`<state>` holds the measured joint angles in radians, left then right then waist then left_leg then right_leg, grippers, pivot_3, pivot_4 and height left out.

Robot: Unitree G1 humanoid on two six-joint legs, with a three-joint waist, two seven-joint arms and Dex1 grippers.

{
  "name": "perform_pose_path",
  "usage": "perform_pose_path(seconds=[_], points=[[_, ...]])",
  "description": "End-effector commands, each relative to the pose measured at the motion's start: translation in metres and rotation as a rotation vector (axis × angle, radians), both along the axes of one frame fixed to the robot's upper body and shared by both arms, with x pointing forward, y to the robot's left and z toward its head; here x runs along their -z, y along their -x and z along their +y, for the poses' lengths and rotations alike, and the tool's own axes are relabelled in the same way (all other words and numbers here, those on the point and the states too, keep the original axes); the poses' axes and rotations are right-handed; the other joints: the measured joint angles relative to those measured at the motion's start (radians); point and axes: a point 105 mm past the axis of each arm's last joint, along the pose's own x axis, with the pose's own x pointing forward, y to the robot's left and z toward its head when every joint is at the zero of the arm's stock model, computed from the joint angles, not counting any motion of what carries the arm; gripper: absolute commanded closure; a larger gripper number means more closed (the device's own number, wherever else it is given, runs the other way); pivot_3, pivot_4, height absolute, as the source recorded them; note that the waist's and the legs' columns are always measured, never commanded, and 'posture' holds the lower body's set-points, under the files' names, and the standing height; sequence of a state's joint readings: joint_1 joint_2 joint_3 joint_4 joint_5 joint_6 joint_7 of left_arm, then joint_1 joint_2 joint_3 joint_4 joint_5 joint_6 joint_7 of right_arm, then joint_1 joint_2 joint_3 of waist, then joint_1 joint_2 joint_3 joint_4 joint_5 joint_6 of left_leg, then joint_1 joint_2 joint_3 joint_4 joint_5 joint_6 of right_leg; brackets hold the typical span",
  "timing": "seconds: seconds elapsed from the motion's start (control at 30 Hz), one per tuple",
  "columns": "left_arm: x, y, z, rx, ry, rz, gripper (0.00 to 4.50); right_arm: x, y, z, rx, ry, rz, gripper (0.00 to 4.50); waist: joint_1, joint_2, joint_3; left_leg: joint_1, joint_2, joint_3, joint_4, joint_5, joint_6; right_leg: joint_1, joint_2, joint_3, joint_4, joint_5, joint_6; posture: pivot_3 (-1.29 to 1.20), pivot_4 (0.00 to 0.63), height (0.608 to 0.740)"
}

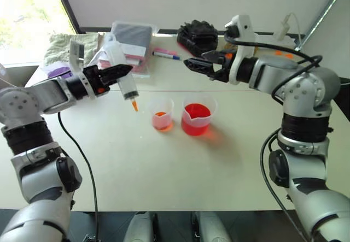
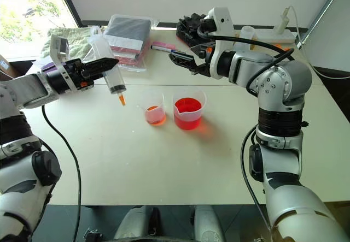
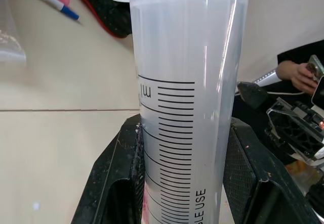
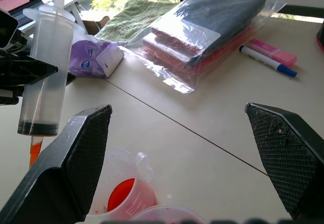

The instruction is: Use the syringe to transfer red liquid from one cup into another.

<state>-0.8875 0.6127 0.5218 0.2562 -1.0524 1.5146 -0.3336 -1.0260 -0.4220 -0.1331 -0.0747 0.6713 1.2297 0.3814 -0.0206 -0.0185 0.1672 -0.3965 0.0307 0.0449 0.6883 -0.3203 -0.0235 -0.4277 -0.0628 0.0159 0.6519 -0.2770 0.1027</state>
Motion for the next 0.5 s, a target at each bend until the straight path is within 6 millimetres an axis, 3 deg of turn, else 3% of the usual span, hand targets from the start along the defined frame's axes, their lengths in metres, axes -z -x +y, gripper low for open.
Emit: perform_pose_path(seconds=[0.03,0.3,0.5], points=[[0.002,0.001,0.002,-0.007,-0.04,0.029,2.97,-0.011,0.002,0.001,-0.005,-0.02,-0.052,0.1,0.0,0.0,0.0,0.0,0.0,0.0,-0.001,0.0,-0.001,0.0,0.0,0.0,0.0,0.0,0.0,0.0,0.15,0.74],[0.047,-0.006,0.002,-0.013,-0.153,0.275,2.97,-0.009,0.004,0.002,-0.005,-0.027,-0.043,0.1,0.001,0.0,0.0,0.002,-0.001,0.001,-0.004,0.002,-0.003,0.0,0.0,0.0,0.0,0.0,0.0,0.0,0.15,0.74],[0.072,-0.023,-0.004,-0.049,-0.177,0.403,2.97,-0.008,0.005,0.001,0.006,-0.027,-0.043,0.1,0.002,0.0,0.0,0.002,-0.003,0.001,-0.004,0.002,-0.003,0.0,0.0,0.0,0.0,0.0,0.0,0.0,0.15,0.74]])
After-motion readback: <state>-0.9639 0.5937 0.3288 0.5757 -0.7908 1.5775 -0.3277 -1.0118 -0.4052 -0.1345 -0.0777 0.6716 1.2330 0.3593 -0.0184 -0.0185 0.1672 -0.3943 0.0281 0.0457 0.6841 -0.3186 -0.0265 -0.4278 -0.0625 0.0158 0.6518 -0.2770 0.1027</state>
